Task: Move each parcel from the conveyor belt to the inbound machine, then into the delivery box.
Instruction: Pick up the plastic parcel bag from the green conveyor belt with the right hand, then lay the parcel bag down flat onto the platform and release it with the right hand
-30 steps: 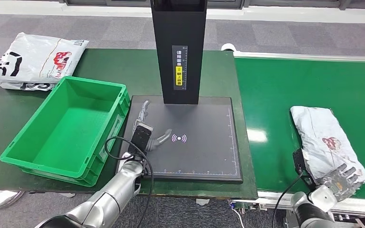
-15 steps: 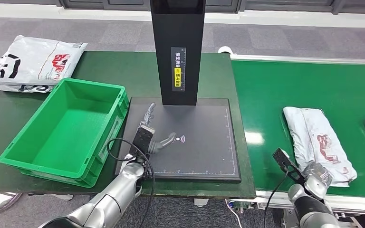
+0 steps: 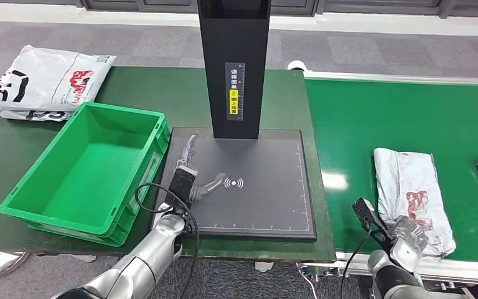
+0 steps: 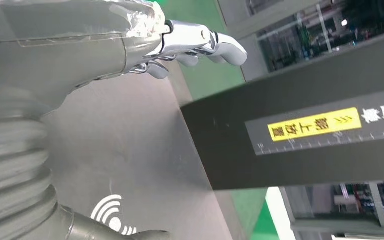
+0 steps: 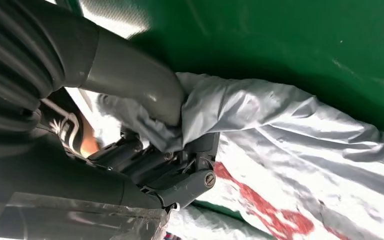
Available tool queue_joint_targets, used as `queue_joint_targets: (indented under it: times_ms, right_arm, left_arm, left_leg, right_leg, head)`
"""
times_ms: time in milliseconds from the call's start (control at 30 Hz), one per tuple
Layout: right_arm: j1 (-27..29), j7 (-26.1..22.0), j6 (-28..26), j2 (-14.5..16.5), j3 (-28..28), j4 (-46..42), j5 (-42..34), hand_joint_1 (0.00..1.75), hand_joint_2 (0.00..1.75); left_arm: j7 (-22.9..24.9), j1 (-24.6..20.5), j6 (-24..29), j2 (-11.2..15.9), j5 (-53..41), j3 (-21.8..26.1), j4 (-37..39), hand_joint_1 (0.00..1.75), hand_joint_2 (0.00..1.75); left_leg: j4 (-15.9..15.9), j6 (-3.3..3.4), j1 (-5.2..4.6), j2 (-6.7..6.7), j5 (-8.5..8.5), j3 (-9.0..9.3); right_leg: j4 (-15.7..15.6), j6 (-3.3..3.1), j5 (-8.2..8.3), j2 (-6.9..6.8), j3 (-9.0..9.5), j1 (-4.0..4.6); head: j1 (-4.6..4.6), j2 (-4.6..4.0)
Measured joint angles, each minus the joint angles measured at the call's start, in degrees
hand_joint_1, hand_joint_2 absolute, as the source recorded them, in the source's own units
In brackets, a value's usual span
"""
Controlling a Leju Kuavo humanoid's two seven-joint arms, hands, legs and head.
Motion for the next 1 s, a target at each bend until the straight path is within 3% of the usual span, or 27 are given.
queue_joint_targets:
  times_ms: [133,267,367,500,600,767,833,1000]
  right_arm:
    - [0.03,-4.67,-7.16,1.18,0.00,-0.43,-1.33,1.75,1.75]
    - [0.28,-16.83,-15.71,4.24,0.03,-4.94,-8.32,1.75,1.75]
    - [2.16,-24.00,-17.06,7.58,1.61,-14.72,-15.94,1.75,1.75]
    - [6.47,-21.72,-17.17,9.89,9.77,-29.16,-20.74,1.75,1.75]
    - [8.27,-20.91,-17.54,10.26,14.37,-35.17,-22.22,1.75,1.75]
    - [10.63,-24.66,-16.95,10.83,19.17,-41.72,-21.00,1.75,1.75]
    - [11.49,-24.46,-14.73,11.37,22.50,-44.24,-19.71,1.75,1.75]
    - [11.81,-21.78,-2.17,12.93,34.52,-46.00,-22.08,1.75,1.75]
  left_arm:
    - [0.00,0.51,1.02,0.48,0.07,0.59,-0.79,0.00,1.75]
    - [0.22,0.92,2.17,1.36,-0.38,2.19,-1.38,0.00,1.75]
    - [0.68,1.03,2.73,2.04,-1.71,3.93,-2.07,0.00,1.75]
    - [0.94,1.07,3.10,2.70,-3.55,5.99,-3.44,0.00,1.75]
    - [1.03,1.09,3.14,2.90,-4.03,6.89,-4.15,0.00,1.75]
    - [0.81,1.19,4.46,3.22,-4.93,7.73,-5.12,0.00,1.75]
    - [1.10,1.24,4.93,3.45,-5.55,7.91,-5.91,0.00,1.75]
    - [1.38,1.24,3.11,3.76,-6.53,8.44,-7.36,0.00,1.75]
  left_leg:
    - [-0.02,-0.02,-0.01,-0.03,0.00,-0.20]
    - [-0.02,-0.04,-0.01,-0.02,0.02,-0.30]
    - [-0.02,-0.06,-0.01,-0.04,0.03,-0.32]
    - [-0.03,-0.07,-0.01,-0.16,0.03,-0.36]
    - [-0.03,-0.08,-0.02,-0.17,0.02,-0.38]
    - [-0.03,-0.07,-0.04,-0.27,0.02,-0.45]
    - [-0.03,-0.08,-0.04,-0.24,0.01,-0.46]
    - [-0.04,-0.13,0.00,-0.25,0.03,-0.46]
  right_leg:
    - [0.05,-0.02,-0.03,-0.02,-0.18,-0.01]
    - [0.10,-0.03,-0.04,0.00,-0.33,-0.02]
    - [0.11,-0.06,-0.07,-0.02,-0.39,-0.01]
    - [0.14,-0.13,-0.16,-0.15,-0.41,-0.02]
    - [0.14,-0.14,-0.18,-0.16,-0.42,-0.03]
    - [0.14,-0.12,-0.19,-0.25,-0.44,-0.06]
    - [0.14,-0.13,-0.19,-0.23,-0.46,-0.05]
    - [0.21,-0.21,-0.24,-0.23,-0.53,0.00]
  head:
    - [0.00,0.00]
    - [0.00,0.00]
    - [-0.01,0.00]
    - [0.00,0.00]
    - [0.00,0.00]
    - [0.00,0.00]
    - [-0.01,0.00]
    - [-0.02,0.00]
